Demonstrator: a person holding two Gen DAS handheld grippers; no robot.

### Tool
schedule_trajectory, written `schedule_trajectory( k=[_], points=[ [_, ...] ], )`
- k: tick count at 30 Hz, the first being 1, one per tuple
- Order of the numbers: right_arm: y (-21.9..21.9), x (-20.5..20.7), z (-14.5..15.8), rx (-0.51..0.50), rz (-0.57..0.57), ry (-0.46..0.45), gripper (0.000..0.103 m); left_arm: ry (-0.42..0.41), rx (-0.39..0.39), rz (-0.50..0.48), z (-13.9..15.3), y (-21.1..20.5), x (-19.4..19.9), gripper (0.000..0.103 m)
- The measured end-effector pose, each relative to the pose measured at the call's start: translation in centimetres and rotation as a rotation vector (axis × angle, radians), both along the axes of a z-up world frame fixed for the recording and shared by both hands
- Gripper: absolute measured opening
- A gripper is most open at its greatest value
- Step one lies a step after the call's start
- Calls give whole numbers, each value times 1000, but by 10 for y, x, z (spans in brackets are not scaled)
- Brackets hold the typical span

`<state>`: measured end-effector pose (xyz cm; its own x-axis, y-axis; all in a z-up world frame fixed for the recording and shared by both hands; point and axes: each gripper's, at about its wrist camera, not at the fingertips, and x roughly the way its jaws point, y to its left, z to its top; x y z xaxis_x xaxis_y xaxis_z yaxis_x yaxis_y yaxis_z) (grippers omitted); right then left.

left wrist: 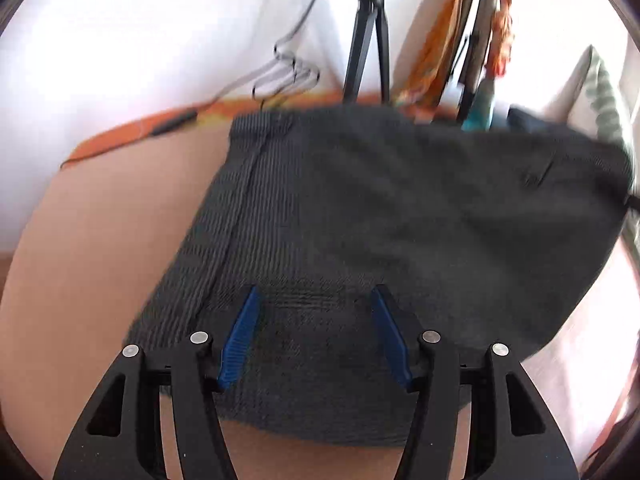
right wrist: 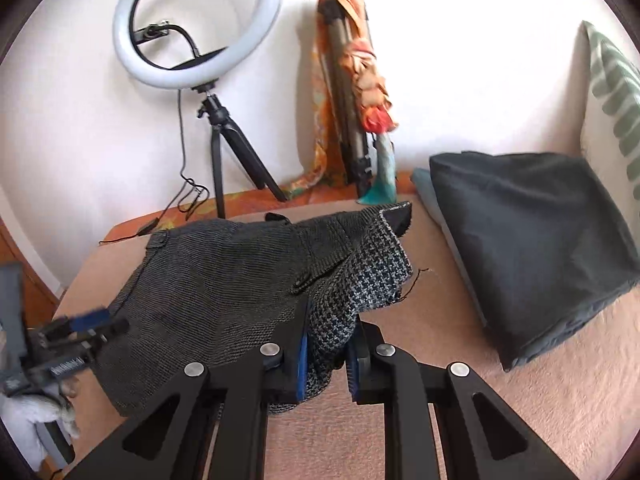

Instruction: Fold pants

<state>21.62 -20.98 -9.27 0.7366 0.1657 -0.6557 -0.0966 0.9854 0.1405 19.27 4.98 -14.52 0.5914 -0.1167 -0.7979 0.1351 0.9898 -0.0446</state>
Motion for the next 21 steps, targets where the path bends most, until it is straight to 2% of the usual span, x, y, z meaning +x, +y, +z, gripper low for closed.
schedule_trajectory(
  k=[2,4,8,13,21],
  points=[
    [10,-3,9,-25,28,-19,13,-31,1,-25,-3,4,-9,57],
    [24,-6,17,-63,57,-39,13,-23,-8,-10,3,10,-13,57],
    [59,-11,35,-162,132,-79,12,-98,-40,43,36,37,-23,57],
    [105,-13,48,-294,213,-114,12,-226,-145,171,82,95,-44,57],
    [188,-7,41,-467,355,-131,12,-280,-265,348,96,166,-61,57]
  ],
)
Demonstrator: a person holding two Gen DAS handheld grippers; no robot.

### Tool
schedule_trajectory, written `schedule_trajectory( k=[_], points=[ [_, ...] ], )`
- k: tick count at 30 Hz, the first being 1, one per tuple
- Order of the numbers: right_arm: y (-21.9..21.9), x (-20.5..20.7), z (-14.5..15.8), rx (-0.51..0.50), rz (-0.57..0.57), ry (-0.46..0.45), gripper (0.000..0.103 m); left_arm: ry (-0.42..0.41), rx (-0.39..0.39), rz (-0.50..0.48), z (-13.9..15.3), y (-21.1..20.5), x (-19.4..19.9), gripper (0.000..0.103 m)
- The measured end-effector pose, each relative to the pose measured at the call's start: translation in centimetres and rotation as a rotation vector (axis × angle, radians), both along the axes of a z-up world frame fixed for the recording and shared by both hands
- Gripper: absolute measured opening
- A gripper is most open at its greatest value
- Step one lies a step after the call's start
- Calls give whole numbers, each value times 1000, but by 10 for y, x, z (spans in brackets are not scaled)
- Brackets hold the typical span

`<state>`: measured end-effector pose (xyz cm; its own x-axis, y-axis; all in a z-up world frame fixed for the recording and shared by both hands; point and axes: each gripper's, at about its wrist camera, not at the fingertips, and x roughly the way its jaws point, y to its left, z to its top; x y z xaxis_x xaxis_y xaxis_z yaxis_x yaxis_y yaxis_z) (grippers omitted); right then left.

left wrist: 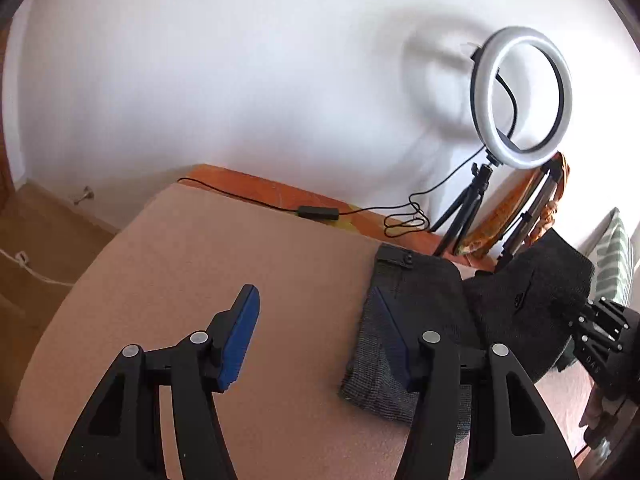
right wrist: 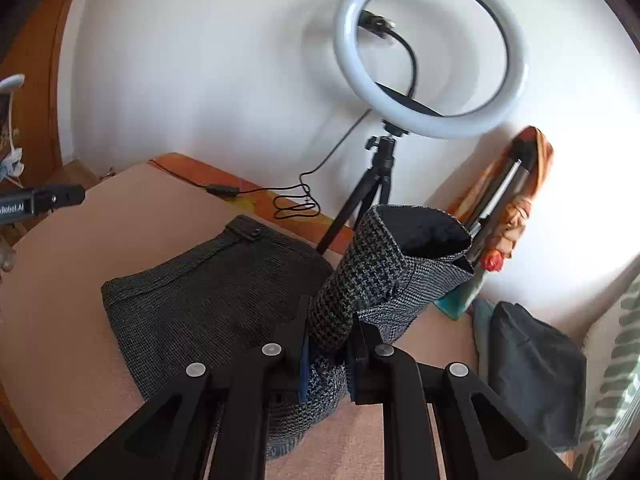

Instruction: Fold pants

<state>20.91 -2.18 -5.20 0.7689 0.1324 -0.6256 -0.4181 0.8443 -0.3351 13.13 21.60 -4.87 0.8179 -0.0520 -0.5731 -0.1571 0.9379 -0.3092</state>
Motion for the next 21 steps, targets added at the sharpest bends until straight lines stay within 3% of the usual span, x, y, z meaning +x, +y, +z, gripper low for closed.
schedule_trajectory(
  k=[7,13,21],
  points=[
    [80,1,-32,-97,142,54,11,-7,-25,42,1,20,-6,57],
    [141,0,-84,-173,240,140,10,2,-41,60,-3,32,-9,57],
    [163,6,-117,-213,278,208,11,-2,-60,46,-5,33,-13,57]
  ],
)
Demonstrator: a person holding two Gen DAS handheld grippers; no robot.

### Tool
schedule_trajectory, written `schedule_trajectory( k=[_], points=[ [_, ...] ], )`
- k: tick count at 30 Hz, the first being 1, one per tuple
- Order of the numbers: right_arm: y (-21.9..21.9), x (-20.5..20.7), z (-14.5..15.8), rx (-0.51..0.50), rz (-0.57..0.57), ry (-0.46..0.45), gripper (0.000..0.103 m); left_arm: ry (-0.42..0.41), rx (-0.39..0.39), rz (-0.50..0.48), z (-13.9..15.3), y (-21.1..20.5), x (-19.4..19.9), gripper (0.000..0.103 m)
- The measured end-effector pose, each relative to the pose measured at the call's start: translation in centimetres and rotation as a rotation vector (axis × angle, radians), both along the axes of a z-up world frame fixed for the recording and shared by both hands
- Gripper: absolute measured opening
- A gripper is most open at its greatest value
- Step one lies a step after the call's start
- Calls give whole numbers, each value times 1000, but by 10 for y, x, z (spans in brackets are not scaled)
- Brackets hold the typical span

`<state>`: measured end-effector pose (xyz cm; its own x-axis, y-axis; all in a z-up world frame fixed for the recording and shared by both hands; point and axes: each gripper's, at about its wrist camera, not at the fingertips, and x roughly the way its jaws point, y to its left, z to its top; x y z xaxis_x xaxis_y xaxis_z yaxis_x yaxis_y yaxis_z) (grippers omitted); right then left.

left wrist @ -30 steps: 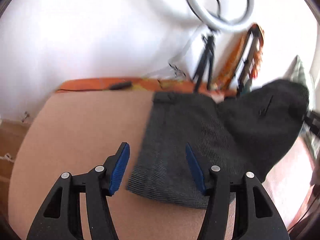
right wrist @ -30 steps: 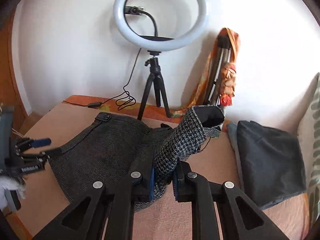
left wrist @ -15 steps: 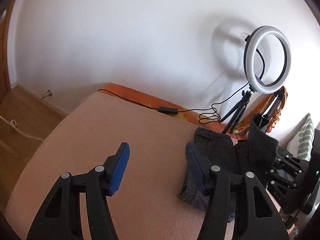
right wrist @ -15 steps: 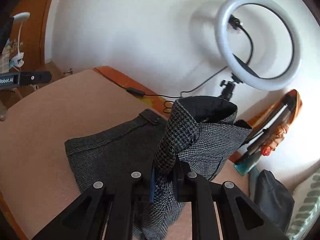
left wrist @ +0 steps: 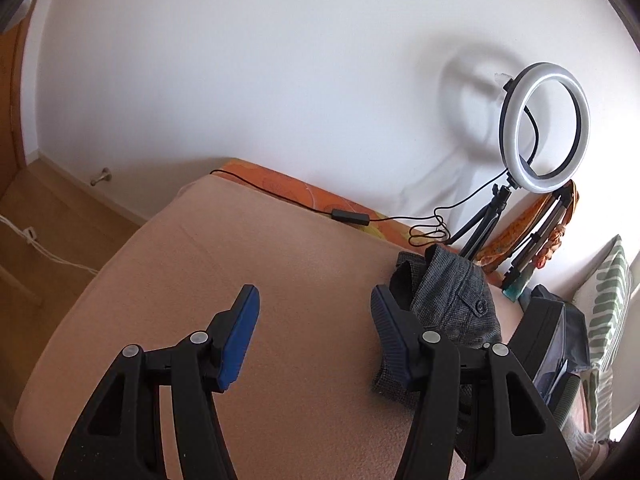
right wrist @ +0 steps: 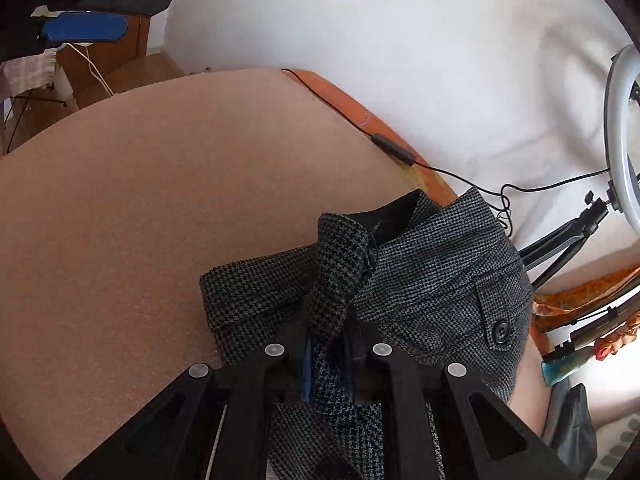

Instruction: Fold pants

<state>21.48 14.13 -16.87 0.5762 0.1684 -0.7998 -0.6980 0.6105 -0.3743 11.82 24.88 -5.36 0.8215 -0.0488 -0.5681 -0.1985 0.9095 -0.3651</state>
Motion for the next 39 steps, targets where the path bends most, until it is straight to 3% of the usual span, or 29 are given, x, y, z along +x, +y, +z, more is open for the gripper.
schedule_trajectory(
  k=[5,11,14,17,19,22,25,30,39],
  points=[
    [-16,11,-4,94,-13,73,15,-17,18,-17,5,-10,-2,57],
    [-64,26,21,445,-40,289,34,23,12,-61,3,-25,-2,63],
    [-105,21,43,627,-60,345,35,48,6,-82,-3,-34,-2,63],
    [-147,16,58,726,-96,358,37,64,-68,-107,-12,-42,-1,63],
    [-167,13,64,742,-128,348,42,81,-158,-134,-21,-49,0,63],
    [-199,14,70,763,-201,330,60,133,-275,-158,-39,-64,4,63],
    [-231,12,64,800,-274,348,63,180,-345,-173,-55,-79,8,63],
    [-274,4,52,819,-340,348,74,172,-382,-153,-57,-92,12,63],
    [-290,23,34,884,-393,460,80,244,-457,-83,-78,-100,27,63]
  ],
)
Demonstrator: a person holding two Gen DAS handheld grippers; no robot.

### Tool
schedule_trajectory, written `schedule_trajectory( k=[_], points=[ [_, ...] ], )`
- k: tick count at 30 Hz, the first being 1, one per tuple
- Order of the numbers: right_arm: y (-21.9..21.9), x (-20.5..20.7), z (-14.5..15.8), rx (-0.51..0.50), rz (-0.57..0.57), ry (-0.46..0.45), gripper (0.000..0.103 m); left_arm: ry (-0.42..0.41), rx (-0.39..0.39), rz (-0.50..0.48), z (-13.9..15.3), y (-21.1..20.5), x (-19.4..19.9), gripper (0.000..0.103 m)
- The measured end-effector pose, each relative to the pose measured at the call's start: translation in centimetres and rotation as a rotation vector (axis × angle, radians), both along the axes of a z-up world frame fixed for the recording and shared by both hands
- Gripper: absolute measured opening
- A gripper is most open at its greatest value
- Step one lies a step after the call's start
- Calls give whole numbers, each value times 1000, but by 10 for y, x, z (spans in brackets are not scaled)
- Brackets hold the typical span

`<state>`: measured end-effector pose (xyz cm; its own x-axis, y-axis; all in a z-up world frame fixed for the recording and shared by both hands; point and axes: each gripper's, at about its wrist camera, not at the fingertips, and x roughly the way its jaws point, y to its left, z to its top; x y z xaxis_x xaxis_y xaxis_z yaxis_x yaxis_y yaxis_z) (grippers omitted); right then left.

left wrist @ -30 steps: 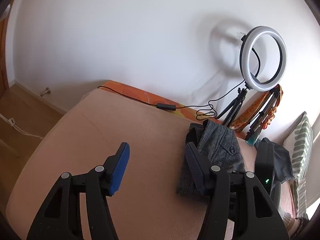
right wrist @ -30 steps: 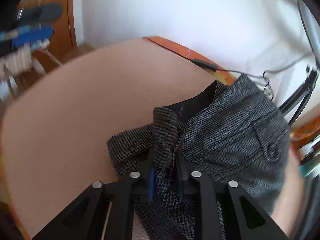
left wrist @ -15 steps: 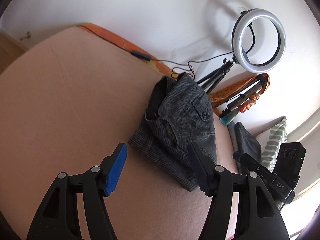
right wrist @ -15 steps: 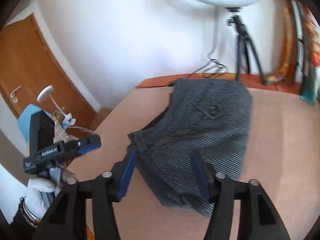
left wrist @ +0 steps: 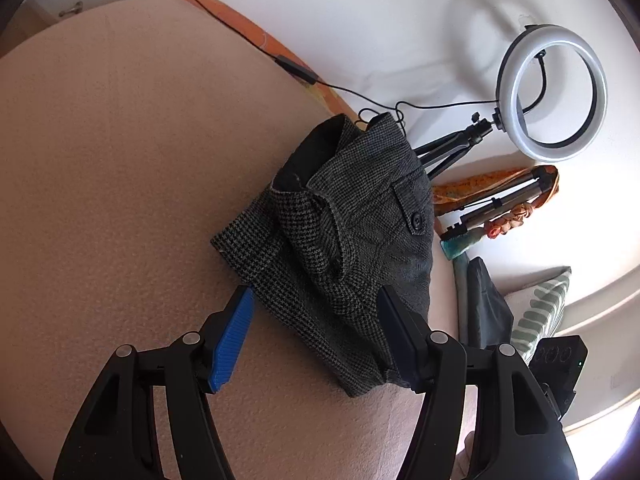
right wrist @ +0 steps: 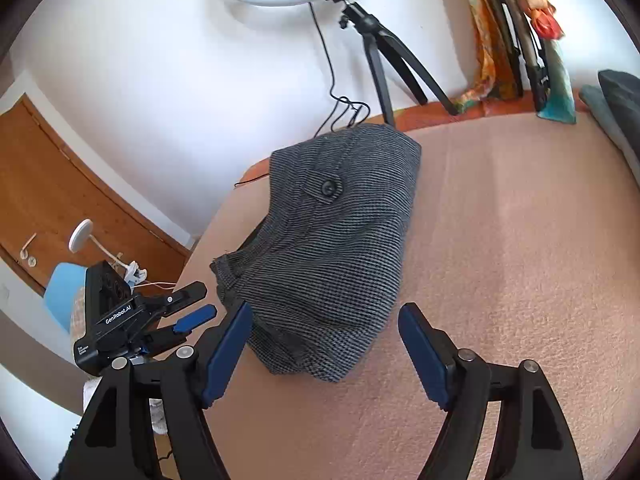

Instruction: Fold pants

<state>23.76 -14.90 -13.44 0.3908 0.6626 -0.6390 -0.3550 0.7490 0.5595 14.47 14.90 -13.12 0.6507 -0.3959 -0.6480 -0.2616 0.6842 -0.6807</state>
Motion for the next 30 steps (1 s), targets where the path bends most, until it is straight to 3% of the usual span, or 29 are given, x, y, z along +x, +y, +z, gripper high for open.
schedule_trajectory(
  k=[10,19,30],
  points=[
    [-7,28,-21,99,-32,95,80,22,-38,58,-10,-4,12,63],
    [-4,76,-36,167,-60,138,80,20,-11,79,-11,-12,24,66],
    [8,129,-64,207,-66,200,80,53,-55,161,-16,-5,10,66]
  ],
)
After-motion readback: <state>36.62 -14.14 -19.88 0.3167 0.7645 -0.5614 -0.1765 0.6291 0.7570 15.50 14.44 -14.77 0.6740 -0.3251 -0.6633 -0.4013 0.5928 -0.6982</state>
